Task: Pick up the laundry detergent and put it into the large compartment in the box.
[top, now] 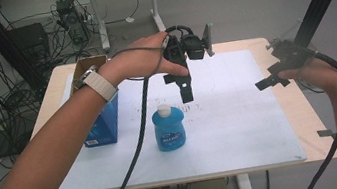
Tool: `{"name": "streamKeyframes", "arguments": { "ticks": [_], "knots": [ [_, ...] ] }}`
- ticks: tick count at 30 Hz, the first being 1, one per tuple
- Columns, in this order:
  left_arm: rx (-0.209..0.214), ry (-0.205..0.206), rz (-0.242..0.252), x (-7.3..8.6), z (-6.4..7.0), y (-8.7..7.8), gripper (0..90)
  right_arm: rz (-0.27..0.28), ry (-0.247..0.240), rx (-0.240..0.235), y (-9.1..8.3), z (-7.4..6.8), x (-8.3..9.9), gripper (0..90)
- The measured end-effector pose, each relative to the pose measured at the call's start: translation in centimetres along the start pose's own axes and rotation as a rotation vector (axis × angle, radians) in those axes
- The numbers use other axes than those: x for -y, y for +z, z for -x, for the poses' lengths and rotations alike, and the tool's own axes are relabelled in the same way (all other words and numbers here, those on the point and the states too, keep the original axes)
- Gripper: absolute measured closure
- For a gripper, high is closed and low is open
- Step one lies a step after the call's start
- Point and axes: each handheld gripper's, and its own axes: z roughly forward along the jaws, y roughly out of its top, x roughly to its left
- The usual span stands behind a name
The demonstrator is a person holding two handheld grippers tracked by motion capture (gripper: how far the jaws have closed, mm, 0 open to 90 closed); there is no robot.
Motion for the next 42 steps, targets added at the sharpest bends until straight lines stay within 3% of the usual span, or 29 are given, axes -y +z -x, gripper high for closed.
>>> {"name": "streamKeyframes", "arguments": {
  "ticks": [42],
  "knots": [
    [-0.020,-0.010,-0.008,0.8,1.0,-0.4,7.1,0.005,-0.011,0.000,-0.1,-0.6,-0.3,10.3]
  ]
}}
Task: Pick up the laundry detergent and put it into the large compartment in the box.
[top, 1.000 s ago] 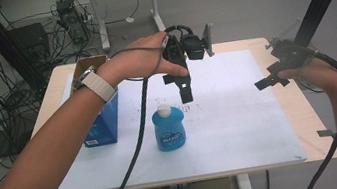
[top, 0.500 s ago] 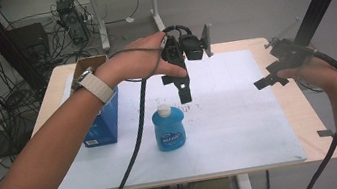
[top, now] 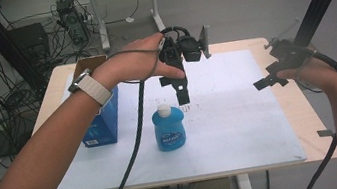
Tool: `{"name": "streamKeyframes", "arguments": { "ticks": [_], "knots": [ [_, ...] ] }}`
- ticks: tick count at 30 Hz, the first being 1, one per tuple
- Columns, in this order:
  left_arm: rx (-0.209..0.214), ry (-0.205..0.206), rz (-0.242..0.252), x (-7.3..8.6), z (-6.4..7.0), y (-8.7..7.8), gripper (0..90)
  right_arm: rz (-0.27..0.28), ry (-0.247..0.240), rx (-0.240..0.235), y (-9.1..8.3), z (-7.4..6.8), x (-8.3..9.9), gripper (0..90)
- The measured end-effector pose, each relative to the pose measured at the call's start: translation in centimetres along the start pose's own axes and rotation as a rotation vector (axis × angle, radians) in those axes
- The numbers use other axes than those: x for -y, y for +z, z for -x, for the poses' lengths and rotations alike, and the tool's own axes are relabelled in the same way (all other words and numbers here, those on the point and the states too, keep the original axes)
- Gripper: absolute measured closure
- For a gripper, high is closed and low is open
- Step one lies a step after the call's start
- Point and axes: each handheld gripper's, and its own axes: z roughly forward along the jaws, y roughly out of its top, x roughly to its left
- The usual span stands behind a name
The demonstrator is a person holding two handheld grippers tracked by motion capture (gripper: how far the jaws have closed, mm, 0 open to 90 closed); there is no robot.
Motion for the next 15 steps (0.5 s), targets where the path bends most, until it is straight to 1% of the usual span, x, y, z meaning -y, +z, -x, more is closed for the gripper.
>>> {"name": "streamKeyframes", "arguments": {
  "ticks": [12,15],
  "knots": [
    [0.008,-0.012,-0.007,0.50,-0.13,0.44,7.0,-0.002,-0.002,-0.003,0.29,-0.09,-0.12,10.2],
    [0.002,-0.010,-0.014,0.58,0.06,0.56,7.0,-0.003,-0.002,-0.003,0.33,-0.12,-0.15,10.2]
  ]
}}
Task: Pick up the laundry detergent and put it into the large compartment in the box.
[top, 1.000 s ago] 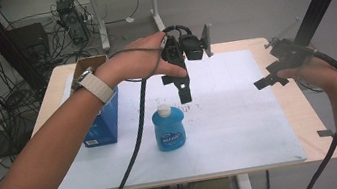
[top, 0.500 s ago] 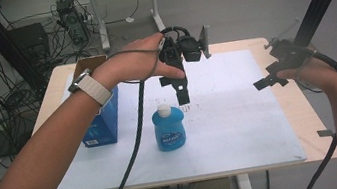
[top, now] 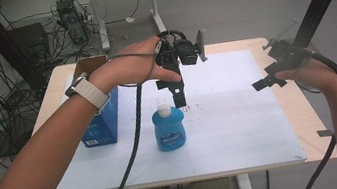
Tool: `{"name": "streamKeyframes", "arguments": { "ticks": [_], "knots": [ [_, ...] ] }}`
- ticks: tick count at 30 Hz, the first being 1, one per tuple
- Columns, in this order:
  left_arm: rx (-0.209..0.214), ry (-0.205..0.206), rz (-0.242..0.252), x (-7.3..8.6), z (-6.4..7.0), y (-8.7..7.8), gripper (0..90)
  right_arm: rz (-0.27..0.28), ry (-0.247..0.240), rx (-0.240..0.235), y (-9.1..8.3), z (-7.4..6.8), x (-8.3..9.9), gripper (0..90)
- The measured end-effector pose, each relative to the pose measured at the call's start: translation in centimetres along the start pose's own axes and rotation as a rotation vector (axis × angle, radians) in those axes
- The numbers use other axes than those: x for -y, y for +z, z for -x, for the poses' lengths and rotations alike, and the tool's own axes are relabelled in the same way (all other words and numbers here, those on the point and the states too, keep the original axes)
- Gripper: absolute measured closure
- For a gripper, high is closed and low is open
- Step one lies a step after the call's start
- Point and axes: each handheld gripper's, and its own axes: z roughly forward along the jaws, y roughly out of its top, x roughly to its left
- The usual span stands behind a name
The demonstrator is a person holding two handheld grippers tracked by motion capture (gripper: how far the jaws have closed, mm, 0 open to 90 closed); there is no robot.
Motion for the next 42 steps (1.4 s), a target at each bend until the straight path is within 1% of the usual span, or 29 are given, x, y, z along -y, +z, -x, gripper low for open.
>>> {"name": "streamKeyframes", "arguments": {
  "ticks": [2,12,32,42],
  "knots": [
    [-0.004,0.003,0.001,0.1,0.1,0.1,7.0,0.001,0.000,0.000,0.0,0.0,0.0,10.2],
    [0.003,-0.014,-0.007,0.5,-0.4,0.8,7.0,-0.003,-0.003,-0.003,0.2,0.0,0.0,10.2],
    [-0.006,-0.016,-0.025,1.2,-0.4,2.8,7.2,-0.004,-0.008,-0.016,1.0,0.1,-0.2,10.3],
    [-0.012,-0.014,-0.043,1.1,-0.3,3.8,7.2,-0.004,-0.007,-0.021,1.3,0.1,-0.3,10.2]
  ]
}}
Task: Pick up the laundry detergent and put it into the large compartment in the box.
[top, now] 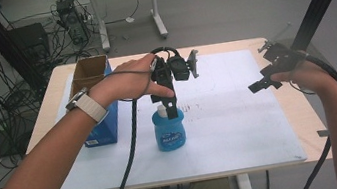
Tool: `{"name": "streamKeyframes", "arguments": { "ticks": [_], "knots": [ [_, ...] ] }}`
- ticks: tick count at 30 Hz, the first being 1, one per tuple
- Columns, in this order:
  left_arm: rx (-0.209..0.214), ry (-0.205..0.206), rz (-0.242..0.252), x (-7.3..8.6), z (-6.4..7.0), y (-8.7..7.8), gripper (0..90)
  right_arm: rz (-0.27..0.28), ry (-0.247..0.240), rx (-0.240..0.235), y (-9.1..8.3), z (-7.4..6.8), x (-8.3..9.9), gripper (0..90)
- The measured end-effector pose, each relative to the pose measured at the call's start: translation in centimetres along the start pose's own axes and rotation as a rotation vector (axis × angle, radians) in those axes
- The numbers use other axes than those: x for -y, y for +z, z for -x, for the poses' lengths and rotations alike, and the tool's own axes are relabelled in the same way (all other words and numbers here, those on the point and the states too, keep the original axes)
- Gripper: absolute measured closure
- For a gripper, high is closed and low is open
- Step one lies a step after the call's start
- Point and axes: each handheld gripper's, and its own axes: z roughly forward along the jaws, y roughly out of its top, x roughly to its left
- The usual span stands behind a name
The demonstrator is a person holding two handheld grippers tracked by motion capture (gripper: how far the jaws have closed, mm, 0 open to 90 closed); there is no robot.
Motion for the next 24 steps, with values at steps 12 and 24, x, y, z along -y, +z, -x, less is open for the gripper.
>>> {"name": "streamKeyframes", "arguments": {
  "ticks": [12,24],
  "knots": [
    [-0.001,-0.004,-0.007,0.1,-0.1,1.5,7.2,0.002,0.000,-0.002,0.0,0.0,-0.1,10.3],
    [-0.008,-0.008,-0.007,0.3,0.0,2.1,7.2,0.001,0.001,-0.004,0.1,0.1,-0.1,10.2]
  ]
}}
